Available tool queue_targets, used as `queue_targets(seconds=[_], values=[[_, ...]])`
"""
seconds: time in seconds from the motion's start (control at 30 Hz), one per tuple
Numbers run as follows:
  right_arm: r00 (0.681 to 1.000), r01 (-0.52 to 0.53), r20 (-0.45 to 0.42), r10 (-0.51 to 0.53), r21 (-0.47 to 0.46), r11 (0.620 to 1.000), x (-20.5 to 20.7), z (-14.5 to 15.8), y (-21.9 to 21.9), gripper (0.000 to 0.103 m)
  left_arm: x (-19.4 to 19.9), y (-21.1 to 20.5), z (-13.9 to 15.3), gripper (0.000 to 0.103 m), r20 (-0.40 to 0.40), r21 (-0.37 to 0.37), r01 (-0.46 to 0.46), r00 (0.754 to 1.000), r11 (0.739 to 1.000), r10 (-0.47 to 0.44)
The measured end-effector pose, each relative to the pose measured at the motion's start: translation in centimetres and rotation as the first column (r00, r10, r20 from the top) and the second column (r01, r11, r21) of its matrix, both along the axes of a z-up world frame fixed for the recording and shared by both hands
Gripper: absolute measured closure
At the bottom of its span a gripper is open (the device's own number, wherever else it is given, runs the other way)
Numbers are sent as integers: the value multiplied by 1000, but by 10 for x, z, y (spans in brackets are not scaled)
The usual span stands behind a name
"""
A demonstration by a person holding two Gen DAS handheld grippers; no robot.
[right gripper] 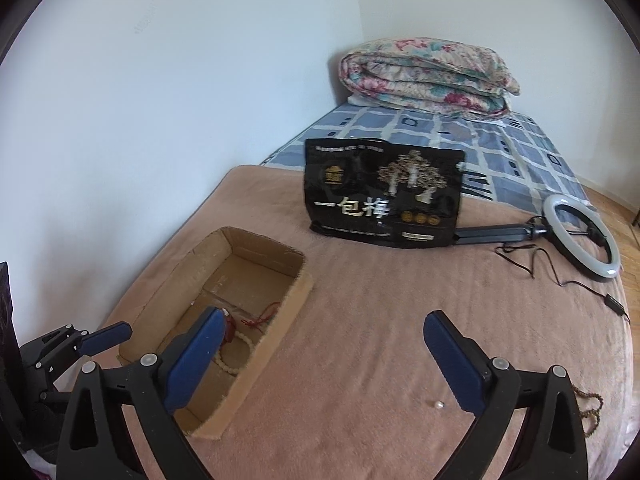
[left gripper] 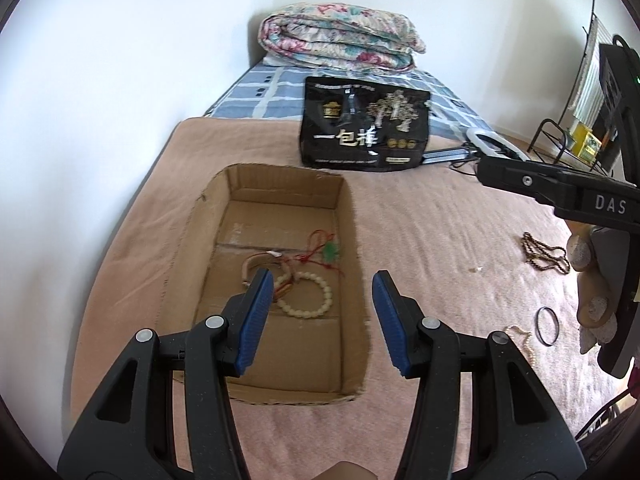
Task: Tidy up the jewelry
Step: 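Move the left tool to the pearl necklace while the right tool approaches the blue bangle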
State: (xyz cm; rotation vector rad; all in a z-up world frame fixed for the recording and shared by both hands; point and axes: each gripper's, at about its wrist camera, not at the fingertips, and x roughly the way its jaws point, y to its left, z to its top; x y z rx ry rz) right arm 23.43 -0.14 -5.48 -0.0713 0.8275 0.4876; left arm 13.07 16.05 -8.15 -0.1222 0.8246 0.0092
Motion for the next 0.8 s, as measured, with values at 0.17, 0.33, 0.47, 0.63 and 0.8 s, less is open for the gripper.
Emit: queue_targets(seconds=[0.17,0.33,0.47,0.63,0.8], values=[[999,46,-5,-46,13,999,-4,3,-41,0,3,-24,5,50,7,8,44,999,999,-44],[995,104,5,-104,-1,995,-9,4,-91,0,7,-48,7,50,7,15,86,996,996,-86],[988,155,12,-154,-21,988,-11,4,-129,0,11,-64,6,50,3,14,115,993,993,-115],[980,199,10,-199,-35,979,-15,2,-171,0,16,-87,4,50,-2,13,158,988,987,-158],[972,236,6,-236,-50,971,-20,-2,-207,0,18,-108,0,50,-11,9,200,980,980,-199]])
